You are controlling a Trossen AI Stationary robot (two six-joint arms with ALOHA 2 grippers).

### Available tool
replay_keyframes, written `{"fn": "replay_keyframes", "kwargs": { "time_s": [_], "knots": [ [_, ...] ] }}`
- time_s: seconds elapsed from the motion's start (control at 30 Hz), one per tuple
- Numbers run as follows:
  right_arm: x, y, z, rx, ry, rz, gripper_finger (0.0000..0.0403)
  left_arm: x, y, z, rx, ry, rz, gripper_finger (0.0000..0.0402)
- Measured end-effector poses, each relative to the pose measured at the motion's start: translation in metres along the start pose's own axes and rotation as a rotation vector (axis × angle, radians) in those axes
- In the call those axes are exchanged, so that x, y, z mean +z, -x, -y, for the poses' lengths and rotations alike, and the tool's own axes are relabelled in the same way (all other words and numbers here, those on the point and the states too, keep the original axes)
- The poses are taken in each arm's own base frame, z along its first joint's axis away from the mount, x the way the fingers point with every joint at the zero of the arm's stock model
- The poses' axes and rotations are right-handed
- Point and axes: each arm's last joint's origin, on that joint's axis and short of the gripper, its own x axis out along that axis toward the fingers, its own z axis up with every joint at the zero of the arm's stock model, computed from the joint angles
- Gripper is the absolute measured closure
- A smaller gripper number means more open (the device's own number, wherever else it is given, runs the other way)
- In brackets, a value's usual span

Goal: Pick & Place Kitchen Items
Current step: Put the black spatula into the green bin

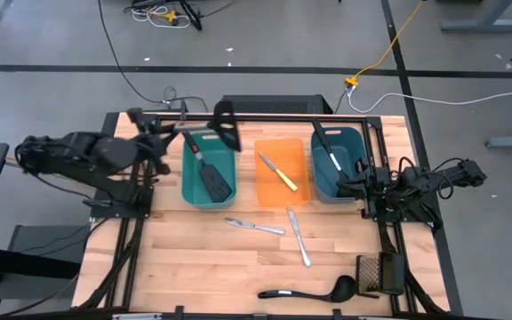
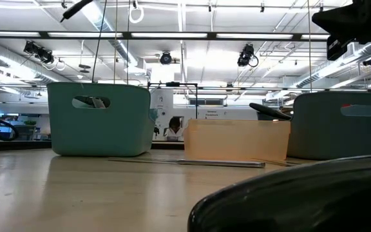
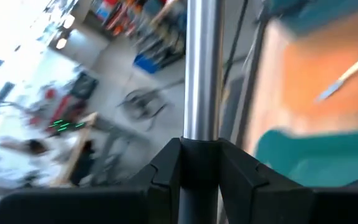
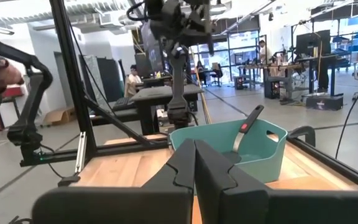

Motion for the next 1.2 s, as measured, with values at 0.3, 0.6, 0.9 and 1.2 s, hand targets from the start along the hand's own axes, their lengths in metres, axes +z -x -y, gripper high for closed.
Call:
{"fn": "replay_keyframes", "kwargs": {
  "time_s": [0.3, 0.6, 0.9, 1.2],
  "knots": [
    [-0.002, 0.000, 0.000, -0.002, -0.004, -0.018, 0.0396, -0.001, -0.058, 0.011, 0.137, -0.481, -0.379, 0.0321],
    [-0.004, 0.000, 0.000, -0.002, -0.005, -0.042, 0.0396, -0.013, -0.076, 0.003, 0.047, -0.819, -0.530, 0.0321],
    [-0.004, 0.000, 0.000, -0.002, -0.006, -0.043, 0.0396, -0.020, -0.077, 0.001, -0.056, -1.004, -0.560, 0.0321],
    [-0.004, 0.000, 0.000, -0.003, -0.006, -0.043, 0.0396, -0.054, -0.089, 0.043, -0.159, -1.148, -0.604, 0.0321]
  ]
}}
